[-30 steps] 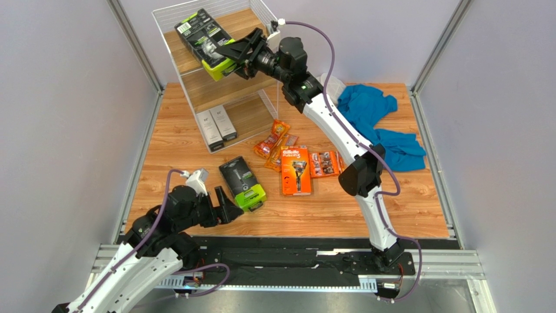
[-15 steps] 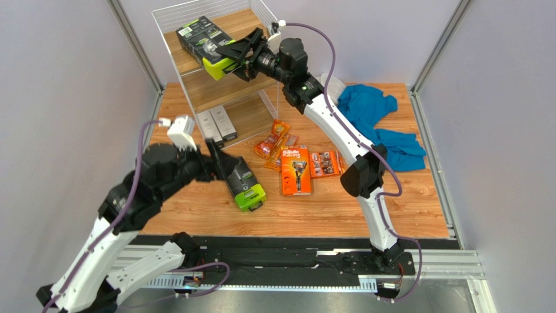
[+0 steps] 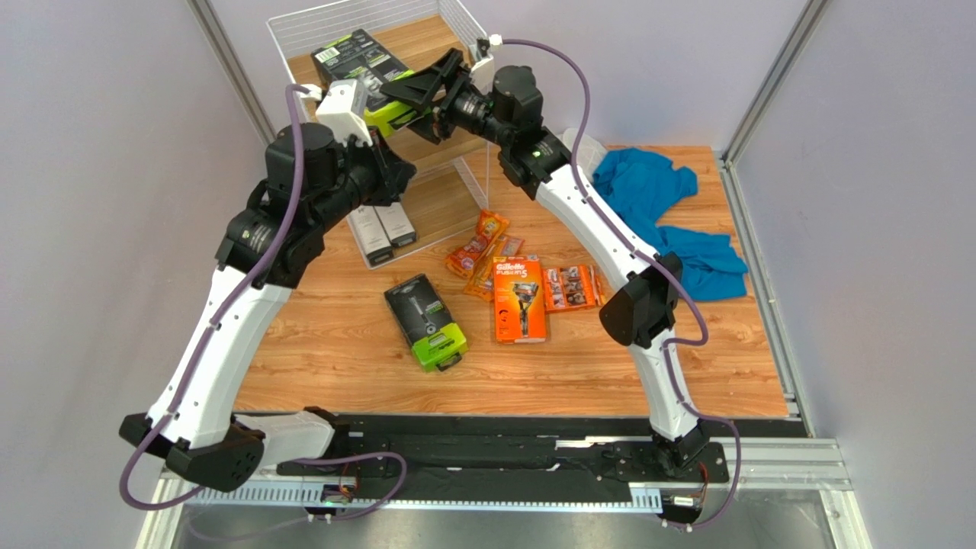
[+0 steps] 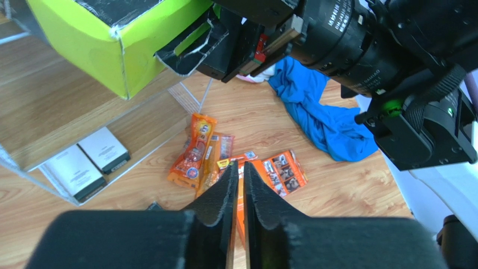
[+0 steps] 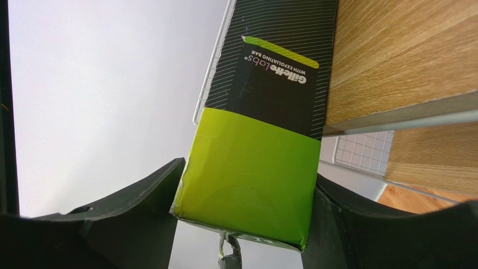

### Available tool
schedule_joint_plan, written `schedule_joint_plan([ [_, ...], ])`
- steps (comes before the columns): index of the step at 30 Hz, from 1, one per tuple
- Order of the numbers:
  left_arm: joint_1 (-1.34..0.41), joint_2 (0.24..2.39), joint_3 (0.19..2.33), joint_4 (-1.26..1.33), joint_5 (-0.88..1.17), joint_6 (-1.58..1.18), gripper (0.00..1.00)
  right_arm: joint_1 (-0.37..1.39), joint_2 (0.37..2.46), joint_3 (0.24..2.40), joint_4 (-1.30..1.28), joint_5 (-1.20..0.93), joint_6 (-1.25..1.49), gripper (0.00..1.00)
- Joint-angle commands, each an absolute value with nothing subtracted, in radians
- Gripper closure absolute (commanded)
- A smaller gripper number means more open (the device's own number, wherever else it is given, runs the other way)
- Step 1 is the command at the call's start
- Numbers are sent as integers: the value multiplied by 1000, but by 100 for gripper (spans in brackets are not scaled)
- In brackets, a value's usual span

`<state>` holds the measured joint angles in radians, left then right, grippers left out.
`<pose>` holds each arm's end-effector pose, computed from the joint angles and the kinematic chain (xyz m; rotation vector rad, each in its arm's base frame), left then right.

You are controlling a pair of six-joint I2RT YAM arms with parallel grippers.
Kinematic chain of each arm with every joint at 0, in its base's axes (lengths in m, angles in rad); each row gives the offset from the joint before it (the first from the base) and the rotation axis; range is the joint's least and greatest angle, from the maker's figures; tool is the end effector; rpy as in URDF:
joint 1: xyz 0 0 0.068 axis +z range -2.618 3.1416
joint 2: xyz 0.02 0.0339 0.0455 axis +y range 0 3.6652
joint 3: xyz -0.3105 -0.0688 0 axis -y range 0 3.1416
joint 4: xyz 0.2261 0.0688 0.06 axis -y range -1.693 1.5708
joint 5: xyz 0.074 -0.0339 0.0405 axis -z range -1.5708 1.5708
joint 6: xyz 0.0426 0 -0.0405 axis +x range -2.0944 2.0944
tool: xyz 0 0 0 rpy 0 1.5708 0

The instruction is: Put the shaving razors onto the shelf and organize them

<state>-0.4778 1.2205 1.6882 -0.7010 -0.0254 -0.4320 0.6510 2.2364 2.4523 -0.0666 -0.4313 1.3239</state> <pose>0.1796 -0.0918 0.5337 0.0238 1.8482 -0.6206 0.4118 0.3361 0.4815 0.1528 1.7465 1.8524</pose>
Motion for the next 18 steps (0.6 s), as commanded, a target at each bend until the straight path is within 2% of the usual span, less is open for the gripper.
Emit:
schedule_joint_plan([
  [1, -454, 1229, 1703, -583, 55, -431, 90, 640, 2160, 2450, -15, -466, 1341, 30],
  [7, -431, 1233, 1672, -453, 66, -465, 100, 640, 2163, 2439, -18, -482, 1342, 30],
  [13, -399, 1342, 1772, -488, 49, -488, 100, 640, 2164, 2439, -12, -497, 1347, 29],
  [18, -377, 1371, 1773, -460, 28, -508, 100, 640, 2172, 2462, -26, -523, 1342, 28],
])
